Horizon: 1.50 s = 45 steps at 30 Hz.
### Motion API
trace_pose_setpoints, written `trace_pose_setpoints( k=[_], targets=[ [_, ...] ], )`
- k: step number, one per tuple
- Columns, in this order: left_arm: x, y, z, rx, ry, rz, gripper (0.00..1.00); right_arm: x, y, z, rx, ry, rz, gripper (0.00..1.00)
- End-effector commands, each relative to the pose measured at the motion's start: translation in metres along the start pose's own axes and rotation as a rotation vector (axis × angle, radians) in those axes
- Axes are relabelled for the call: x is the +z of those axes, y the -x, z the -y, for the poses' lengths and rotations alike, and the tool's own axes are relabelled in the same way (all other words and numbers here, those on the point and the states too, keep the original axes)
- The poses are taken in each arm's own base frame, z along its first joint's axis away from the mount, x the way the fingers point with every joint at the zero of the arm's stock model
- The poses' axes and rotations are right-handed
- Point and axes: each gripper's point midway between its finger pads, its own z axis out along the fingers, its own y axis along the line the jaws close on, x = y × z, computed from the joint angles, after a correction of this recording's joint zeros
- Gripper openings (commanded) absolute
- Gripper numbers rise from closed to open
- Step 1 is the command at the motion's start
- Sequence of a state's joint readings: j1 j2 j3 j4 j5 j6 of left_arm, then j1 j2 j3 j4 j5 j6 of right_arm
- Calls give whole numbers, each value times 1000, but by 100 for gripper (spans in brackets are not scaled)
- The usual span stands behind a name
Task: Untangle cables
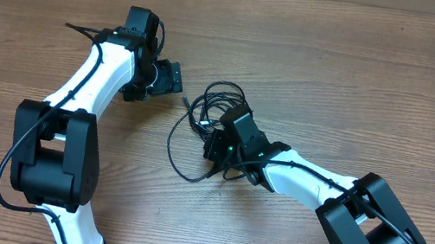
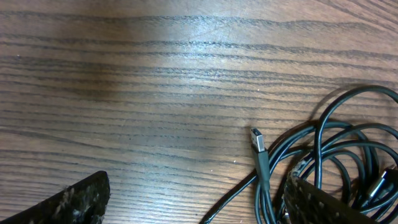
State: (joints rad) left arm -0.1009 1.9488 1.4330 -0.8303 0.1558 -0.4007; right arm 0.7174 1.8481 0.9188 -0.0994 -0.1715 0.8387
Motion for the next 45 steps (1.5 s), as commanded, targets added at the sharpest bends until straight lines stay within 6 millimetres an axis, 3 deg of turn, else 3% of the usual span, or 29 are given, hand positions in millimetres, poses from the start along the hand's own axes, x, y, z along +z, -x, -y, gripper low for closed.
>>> trace_pose_setpoints(
  k=[1,6,13,20,23,26,30,35,36,39,40,45],
  targets=[
    [5,-2,-5,-22,16,-9,90,-5,12,18,46,-78,66,4],
    [5,-2,-4,-23,15,-9,90,-12,16,46,176,-135,12,4],
    [5,-1,-4,-22,13,-6,91,-46,45,105,371,-267,-48,4],
    [5,0,-3,-20,11,-3,92,-74,94,121,233,-273,-3,5],
    [5,0,-3,-20,8,-3,93,-91,113,112,198,-276,-2,9],
    [5,0,-3,-20,7,0,93,-111,126,86,79,-268,-21,20],
    [5,0,-3,-20,7,0,93,-120,121,49,-117,-251,-70,49],
    [5,0,-3,-16,7,-1,94,-103,89,16,-404,-216,-145,95],
    [5,0,-3,-16,8,-1,94,-100,87,8,-435,-204,-142,100],
    [5,0,-3,-16,8,-1,94,-93,83,-12,-488,-169,-116,100],
    [5,0,-3,-16,8,-1,94,-91,84,-16,-498,-159,-105,95],
    [5,0,-3,-16,8,0,94,-80,74,-33,-638,-121,-94,58]
  ],
)
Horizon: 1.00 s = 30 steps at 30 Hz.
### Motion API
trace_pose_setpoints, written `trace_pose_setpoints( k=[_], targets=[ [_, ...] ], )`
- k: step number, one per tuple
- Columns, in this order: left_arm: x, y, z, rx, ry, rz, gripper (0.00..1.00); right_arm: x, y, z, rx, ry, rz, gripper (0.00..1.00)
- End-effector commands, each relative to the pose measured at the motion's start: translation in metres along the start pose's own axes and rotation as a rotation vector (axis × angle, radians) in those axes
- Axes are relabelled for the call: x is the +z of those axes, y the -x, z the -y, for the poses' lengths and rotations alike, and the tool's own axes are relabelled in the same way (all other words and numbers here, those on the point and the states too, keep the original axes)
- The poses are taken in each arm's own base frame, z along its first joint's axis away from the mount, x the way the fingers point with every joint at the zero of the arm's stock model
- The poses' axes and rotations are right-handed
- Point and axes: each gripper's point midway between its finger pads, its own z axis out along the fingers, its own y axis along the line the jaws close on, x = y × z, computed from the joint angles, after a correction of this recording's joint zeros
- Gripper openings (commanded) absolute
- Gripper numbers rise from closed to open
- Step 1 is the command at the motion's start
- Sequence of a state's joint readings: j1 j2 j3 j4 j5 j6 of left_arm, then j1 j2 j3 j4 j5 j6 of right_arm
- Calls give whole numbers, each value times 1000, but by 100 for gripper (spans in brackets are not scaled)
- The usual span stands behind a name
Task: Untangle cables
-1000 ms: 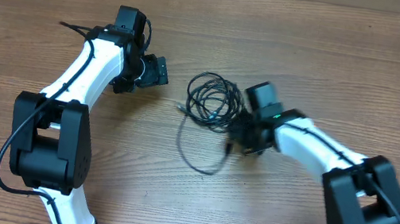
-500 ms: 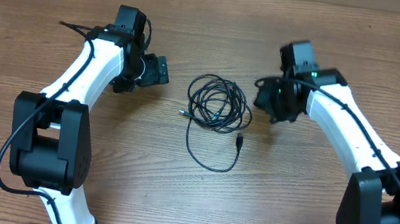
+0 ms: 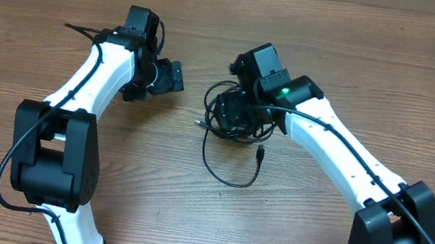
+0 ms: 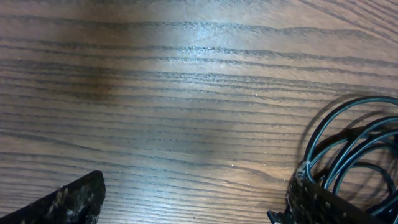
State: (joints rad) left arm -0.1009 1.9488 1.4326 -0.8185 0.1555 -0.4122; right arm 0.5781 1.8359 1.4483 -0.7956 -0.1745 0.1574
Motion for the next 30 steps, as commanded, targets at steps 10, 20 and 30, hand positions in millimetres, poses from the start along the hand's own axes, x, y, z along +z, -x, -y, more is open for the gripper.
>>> trace_pose_setpoints(
  k=[10,20,30],
  targets=[
    [5,-2,-3,-6,10,-8,95,42,-44,-13,-427,24,-46,70],
    [5,-2,-3,-6,11,-8,96,67,-47,12,-637,-85,33,61],
    [5,-2,-3,-6,11,-8,96,77,-54,17,-727,-89,0,56]
  ],
)
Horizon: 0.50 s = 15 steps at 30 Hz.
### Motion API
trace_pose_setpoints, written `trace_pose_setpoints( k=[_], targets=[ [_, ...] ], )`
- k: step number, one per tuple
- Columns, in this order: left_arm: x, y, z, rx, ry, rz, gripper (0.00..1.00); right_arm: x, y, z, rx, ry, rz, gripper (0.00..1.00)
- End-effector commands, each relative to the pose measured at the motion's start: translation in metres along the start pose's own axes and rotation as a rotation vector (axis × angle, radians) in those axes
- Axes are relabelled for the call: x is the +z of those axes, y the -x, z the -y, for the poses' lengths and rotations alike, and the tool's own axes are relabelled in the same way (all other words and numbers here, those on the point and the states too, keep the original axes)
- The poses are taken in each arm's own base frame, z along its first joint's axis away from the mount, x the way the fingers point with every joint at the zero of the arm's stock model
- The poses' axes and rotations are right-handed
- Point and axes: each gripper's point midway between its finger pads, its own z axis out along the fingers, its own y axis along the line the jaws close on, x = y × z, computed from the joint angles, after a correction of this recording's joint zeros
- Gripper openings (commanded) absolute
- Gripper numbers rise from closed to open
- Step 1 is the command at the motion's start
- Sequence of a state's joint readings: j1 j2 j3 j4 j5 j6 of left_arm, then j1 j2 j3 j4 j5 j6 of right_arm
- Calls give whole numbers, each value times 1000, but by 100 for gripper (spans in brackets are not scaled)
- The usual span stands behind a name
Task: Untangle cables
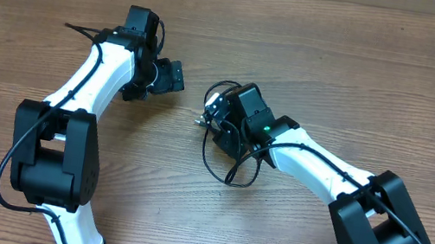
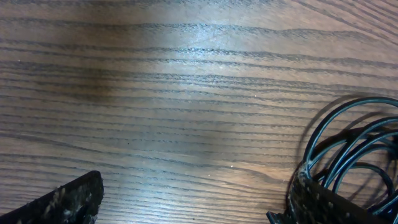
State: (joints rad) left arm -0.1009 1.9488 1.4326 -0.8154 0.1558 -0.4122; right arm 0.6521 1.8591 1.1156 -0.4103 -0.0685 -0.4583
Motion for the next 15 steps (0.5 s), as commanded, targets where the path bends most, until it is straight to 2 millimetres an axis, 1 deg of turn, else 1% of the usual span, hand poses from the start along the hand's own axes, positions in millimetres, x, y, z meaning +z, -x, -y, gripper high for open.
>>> trace_pose_setpoints(
  k=[1,4,6,7,8,10,12,13,15],
  targets=[
    [5,-2,-4,-6,12,-11,96,6,-5,1,-43,-7,-15,56],
    [5,-2,-4,-6,12,-11,97,6,-3,0,-45,-4,-8,57],
    [5,-2,-4,-6,12,-11,98,6,-1,-3,-51,1,-2,73],
    [5,-2,-4,-5,12,-11,98,6,1,-4,-56,2,1,92],
    [5,-2,-4,-2,12,-11,98,6,3,-6,-61,3,4,94],
    [5,-2,-4,5,12,-11,98,6,8,-9,-55,-1,20,94],
    [5,-2,-4,5,12,-10,98,6,11,-10,-51,-3,31,90],
    [5,-2,-4,5,12,-10,98,6,11,-10,-52,-3,30,89],
    [5,-2,-4,5,12,-10,98,7,9,-10,-51,-1,24,85]
  ],
)
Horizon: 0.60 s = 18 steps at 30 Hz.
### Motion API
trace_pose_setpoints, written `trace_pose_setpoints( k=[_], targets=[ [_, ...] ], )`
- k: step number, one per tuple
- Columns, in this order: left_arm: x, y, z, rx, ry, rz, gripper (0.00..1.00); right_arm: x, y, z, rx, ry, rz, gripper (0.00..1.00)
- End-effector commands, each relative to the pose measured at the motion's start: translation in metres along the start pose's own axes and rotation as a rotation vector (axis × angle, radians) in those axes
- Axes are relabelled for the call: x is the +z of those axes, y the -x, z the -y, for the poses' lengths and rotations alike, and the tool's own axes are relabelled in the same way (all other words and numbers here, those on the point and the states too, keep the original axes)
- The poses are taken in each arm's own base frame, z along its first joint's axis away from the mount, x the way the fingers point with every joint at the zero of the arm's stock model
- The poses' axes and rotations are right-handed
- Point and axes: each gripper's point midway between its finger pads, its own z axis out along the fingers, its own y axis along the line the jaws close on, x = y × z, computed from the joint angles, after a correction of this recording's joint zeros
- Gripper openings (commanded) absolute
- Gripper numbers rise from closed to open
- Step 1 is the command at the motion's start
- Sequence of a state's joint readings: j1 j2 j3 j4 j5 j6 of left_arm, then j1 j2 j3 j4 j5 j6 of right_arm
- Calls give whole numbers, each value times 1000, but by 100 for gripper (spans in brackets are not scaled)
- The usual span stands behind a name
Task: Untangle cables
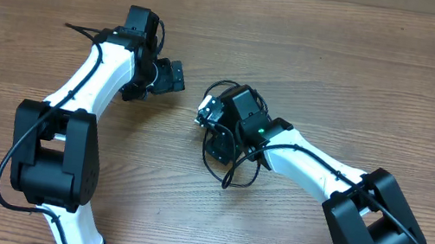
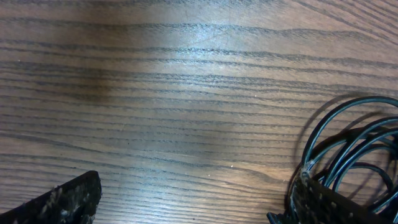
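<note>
A bundle of thin black cables (image 1: 225, 163) lies tangled near the table's middle, with a loose loop trailing toward the front. My right gripper (image 1: 217, 135) is down in the top of the bundle and looks shut on it, though the wrist hides the fingers. A small white piece (image 1: 207, 105) shows at its left side. My left gripper (image 1: 173, 78) stands open a short way left of the bundle. In the left wrist view the cable loops (image 2: 348, 134) lie just beyond the right finger (image 2: 323, 202). Nothing sits between the fingers of that gripper (image 2: 193, 205).
The wooden table (image 1: 363, 84) carries nothing else in view. The left arm (image 1: 88, 84) reaches up the left side and the right arm (image 1: 324, 170) crosses from the lower right.
My right gripper and the bundle have shifted slightly left and toward the front, and the trailing loop has drawn in a little. The left gripper has not moved.
My right gripper was first in the bundle with a long loop spread to the left and a USB plug in the left wrist view. Then gripper and bundle stood farther back, the plug gone from that view. Then both came forward and left, where they stay.
</note>
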State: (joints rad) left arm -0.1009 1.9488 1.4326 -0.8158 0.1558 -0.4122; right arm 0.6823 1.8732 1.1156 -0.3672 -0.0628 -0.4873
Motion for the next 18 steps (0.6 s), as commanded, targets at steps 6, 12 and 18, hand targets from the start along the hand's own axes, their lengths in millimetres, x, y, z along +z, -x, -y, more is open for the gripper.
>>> trace_pose_setpoints(
  k=[6,12,18],
  targets=[
    [5,-2,-4,12,11,-9,98,2,-14,-6,19,26,-47,74],
    [5,0,-3,13,8,-4,98,10,-25,-9,18,18,-43,65],
    [5,-2,0,14,-9,-11,98,12,-27,-2,50,-24,-42,38]
  ],
)
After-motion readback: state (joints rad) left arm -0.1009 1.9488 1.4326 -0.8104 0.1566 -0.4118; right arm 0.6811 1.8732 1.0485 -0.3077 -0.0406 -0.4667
